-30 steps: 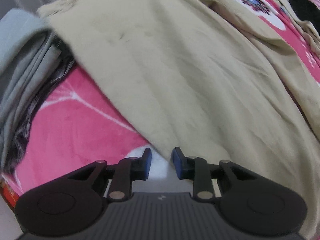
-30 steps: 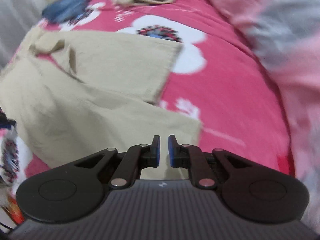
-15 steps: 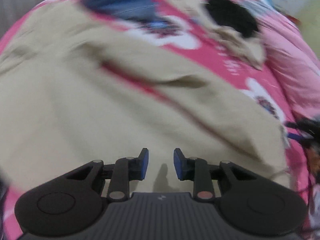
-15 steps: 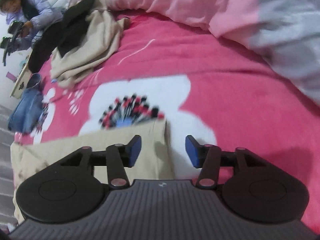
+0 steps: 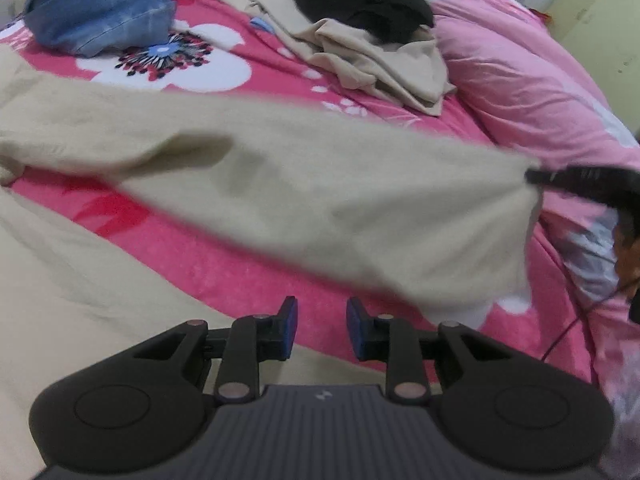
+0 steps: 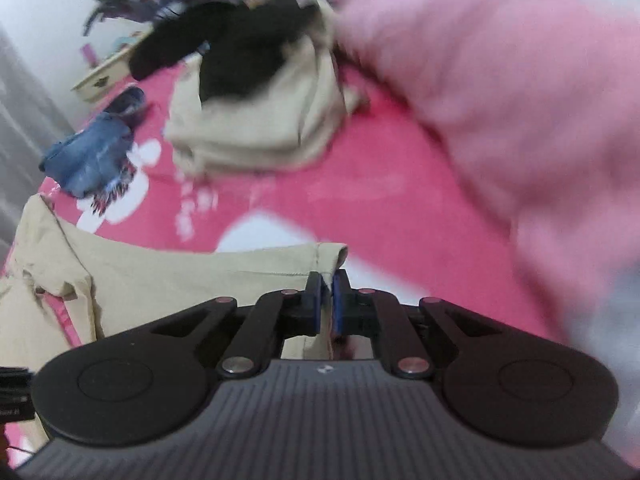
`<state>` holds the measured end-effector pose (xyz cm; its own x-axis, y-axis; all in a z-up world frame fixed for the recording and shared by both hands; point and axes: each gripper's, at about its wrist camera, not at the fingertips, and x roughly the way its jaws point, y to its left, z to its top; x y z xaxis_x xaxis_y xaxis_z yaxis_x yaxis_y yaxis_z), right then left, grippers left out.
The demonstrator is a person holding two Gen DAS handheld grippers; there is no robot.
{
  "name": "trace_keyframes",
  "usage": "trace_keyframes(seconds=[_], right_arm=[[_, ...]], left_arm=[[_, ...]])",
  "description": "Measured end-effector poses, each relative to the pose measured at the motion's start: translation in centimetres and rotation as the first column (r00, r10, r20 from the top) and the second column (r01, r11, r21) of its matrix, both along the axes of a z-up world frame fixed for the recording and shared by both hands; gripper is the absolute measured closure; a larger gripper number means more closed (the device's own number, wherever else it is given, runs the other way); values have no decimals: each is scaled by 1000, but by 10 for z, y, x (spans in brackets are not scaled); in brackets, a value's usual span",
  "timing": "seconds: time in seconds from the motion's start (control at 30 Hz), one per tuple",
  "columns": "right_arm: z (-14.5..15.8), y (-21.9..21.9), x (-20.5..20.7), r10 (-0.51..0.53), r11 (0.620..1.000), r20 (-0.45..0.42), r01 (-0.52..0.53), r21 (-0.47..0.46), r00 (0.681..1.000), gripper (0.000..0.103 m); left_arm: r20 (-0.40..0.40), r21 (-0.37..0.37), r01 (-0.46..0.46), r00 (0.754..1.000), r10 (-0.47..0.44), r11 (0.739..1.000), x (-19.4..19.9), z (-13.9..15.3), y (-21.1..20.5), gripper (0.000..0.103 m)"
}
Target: Fold clothes
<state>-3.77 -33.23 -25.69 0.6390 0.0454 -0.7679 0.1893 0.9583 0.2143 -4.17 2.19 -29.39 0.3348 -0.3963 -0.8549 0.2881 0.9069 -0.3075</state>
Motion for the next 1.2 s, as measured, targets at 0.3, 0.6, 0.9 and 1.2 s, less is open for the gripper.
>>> trace_keyframes(seconds=[0.3, 0.6, 0.9, 1.2], right_arm=[[-71, -53, 49, 4, 1000, -131, -8, -30, 991, 97], [-57, -92, 37, -64, 992, -103, 52, -116, 993, 103], [-64, -70, -11, 13, 964, -279, 63, 260, 960, 54], [-53, -39, -17, 70, 995, -285, -46, 91, 956, 102]], left_arm=[[-20, 95, -30, 999, 33, 995, 2, -14, -20, 77], [-7, 120, -69, 997, 70, 990, 11, -9, -20, 74], [-51, 36, -327, 943, 329, 944, 32, -18, -7, 74], [2, 96, -473, 880, 475, 876, 40, -22, -23, 103]])
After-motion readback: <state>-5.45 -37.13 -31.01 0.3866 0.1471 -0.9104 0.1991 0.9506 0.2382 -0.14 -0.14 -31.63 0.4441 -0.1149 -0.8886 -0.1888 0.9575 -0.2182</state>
